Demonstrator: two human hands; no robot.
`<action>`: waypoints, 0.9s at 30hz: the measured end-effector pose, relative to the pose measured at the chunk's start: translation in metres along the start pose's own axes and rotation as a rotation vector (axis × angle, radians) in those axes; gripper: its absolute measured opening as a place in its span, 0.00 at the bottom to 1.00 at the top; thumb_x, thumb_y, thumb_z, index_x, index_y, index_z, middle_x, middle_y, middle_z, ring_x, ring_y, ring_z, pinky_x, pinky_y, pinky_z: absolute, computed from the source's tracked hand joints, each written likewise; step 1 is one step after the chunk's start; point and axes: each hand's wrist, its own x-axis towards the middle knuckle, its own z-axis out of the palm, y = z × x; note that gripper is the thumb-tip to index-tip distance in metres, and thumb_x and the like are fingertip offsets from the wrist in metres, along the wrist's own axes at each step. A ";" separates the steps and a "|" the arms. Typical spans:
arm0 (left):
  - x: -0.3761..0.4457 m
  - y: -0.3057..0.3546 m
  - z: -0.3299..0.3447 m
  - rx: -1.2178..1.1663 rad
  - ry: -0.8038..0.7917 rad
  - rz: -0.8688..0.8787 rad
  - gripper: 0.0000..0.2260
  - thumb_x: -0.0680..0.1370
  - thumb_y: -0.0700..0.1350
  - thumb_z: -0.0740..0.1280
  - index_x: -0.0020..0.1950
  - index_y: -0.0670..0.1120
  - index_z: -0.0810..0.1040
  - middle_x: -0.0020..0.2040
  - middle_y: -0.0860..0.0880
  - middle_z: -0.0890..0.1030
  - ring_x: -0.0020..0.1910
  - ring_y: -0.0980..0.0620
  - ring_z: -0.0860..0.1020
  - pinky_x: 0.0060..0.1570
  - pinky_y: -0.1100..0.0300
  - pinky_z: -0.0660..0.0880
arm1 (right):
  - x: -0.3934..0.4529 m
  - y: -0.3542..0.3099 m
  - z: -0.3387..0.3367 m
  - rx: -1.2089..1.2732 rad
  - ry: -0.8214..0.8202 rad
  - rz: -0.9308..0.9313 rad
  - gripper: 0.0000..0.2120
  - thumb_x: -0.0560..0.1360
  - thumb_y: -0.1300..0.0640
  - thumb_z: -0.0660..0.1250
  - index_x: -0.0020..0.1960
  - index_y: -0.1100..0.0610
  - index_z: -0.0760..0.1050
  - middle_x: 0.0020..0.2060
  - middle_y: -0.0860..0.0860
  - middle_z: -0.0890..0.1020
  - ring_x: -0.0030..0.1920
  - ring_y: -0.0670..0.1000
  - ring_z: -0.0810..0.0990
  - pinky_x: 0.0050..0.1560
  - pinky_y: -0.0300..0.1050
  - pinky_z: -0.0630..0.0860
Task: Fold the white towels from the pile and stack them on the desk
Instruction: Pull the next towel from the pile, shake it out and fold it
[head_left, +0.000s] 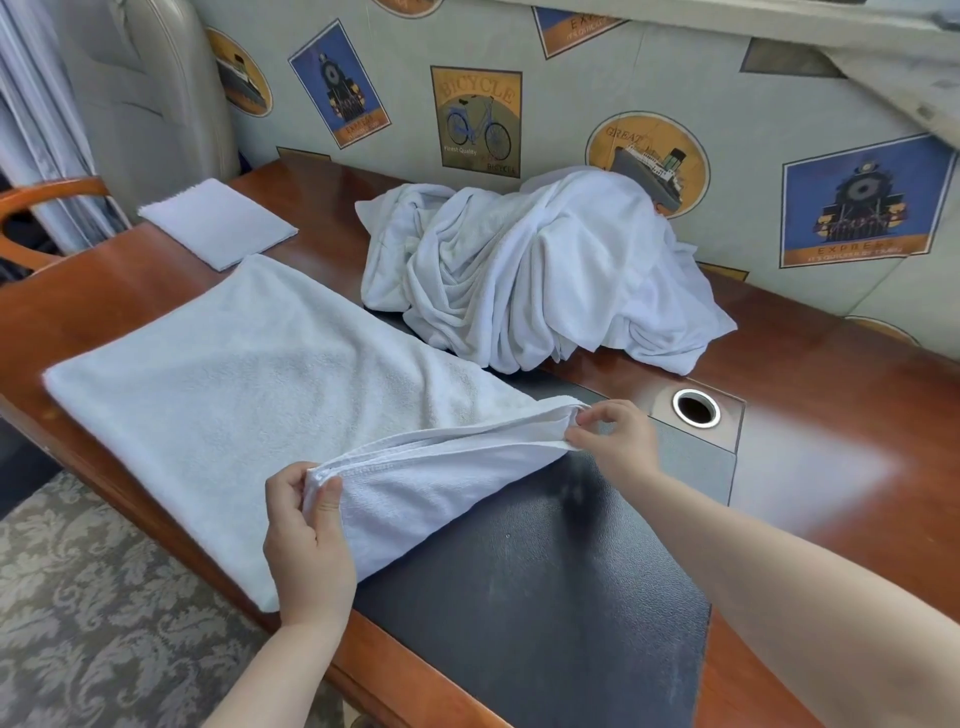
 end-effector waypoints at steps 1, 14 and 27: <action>0.000 0.000 0.000 0.000 0.001 0.003 0.10 0.81 0.45 0.64 0.51 0.61 0.68 0.47 0.63 0.77 0.47 0.73 0.74 0.43 0.79 0.67 | 0.001 0.000 0.001 -0.006 0.006 0.010 0.10 0.65 0.55 0.79 0.37 0.46 0.78 0.48 0.44 0.79 0.54 0.48 0.76 0.52 0.45 0.68; 0.006 -0.005 0.003 -0.006 0.064 -0.031 0.07 0.81 0.45 0.64 0.53 0.56 0.68 0.48 0.58 0.76 0.48 0.65 0.75 0.45 0.76 0.68 | 0.005 0.019 -0.054 -0.683 -0.176 -0.827 0.05 0.74 0.63 0.72 0.48 0.57 0.79 0.52 0.53 0.78 0.42 0.56 0.79 0.34 0.45 0.72; 0.016 -0.006 0.002 -0.031 0.123 -0.090 0.05 0.82 0.45 0.63 0.55 0.52 0.68 0.51 0.54 0.76 0.50 0.63 0.74 0.48 0.73 0.67 | 0.020 0.002 -0.040 -0.929 -0.334 -0.639 0.16 0.77 0.50 0.66 0.65 0.45 0.73 0.71 0.45 0.67 0.67 0.51 0.71 0.58 0.46 0.71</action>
